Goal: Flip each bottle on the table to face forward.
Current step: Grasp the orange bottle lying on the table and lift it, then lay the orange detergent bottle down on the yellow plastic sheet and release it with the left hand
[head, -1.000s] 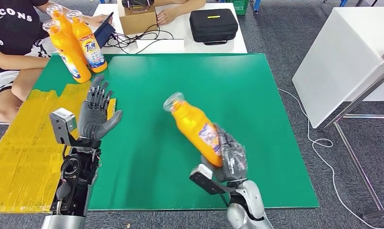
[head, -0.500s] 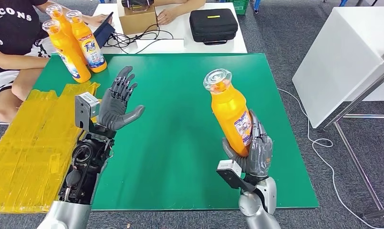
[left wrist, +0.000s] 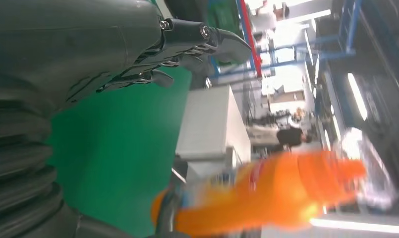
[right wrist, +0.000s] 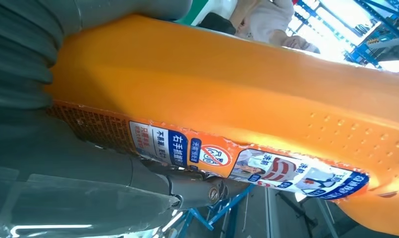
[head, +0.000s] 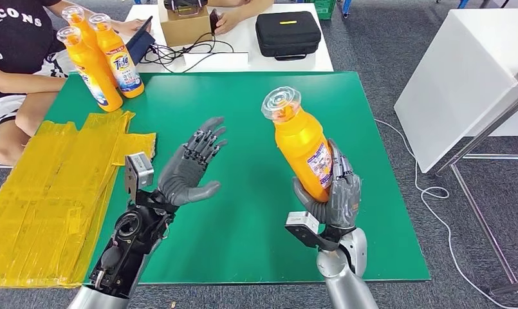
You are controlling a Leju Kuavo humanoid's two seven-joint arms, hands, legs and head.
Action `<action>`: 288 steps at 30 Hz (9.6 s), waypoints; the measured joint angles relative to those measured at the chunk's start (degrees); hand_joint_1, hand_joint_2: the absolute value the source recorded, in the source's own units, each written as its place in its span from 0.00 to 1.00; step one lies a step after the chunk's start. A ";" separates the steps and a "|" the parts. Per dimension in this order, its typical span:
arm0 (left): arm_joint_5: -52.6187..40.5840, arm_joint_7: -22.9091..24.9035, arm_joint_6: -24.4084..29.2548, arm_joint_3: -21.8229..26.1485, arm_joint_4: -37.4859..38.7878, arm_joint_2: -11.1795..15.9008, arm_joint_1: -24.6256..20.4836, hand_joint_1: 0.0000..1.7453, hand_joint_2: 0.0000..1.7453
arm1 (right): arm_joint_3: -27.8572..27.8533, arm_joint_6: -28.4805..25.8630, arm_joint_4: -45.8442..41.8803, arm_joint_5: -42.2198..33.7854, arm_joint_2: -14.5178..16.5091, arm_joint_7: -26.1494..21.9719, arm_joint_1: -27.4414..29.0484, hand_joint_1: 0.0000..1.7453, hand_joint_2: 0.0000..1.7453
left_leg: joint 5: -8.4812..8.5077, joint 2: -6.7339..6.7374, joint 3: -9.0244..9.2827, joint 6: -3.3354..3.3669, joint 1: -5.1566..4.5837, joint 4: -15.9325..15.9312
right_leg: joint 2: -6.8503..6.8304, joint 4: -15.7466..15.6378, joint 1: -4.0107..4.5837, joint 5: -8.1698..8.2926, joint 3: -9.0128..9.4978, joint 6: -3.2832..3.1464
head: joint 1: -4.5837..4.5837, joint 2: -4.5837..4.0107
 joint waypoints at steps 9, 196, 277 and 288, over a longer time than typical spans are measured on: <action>1.07 -0.36 -0.93 -3.25 -2.46 0.66 1.70 0.00 1.00 | 2.19 0.04 1.84 -2.25 0.04 0.30 -1.49 1.00 1.00 | 0.00 0.02 0.00 0.00 0.01 0.00 | 0.00 0.00 0.01 0.00 0.00 0.00 | -0.01 0.00; -78.93 6.16 33.03 2.55 61.01 17.86 -28.06 0.00 0.00 | 2.54 29.26 -28.21 -29.99 -7.19 3.97 14.36 0.00 1.00 | 0.05 0.10 0.01 -0.03 0.02 0.00 | 0.08 0.02 0.02 0.12 -0.06 -0.14 | 0.01 0.00; 3.51 1.85 8.68 9.04 3.19 -1.38 5.74 0.00 0.00 | 2.35 27.55 -24.30 -36.11 -6.03 17.91 12.13 0.00 1.00 | -0.02 0.07 -0.01 0.00 -0.01 0.00 | 0.07 -0.02 0.00 0.03 -0.05 -0.01 | 0.00 0.00; 3.00 1.51 10.81 8.34 0.29 -1.74 7.30 0.00 0.00 | 2.78 29.42 -24.26 -34.27 -6.04 17.12 12.49 0.00 1.00 | -0.03 0.07 -0.01 0.01 -0.01 0.00 | 0.07 -0.02 0.00 0.02 -0.05 -0.01 | -0.01 0.00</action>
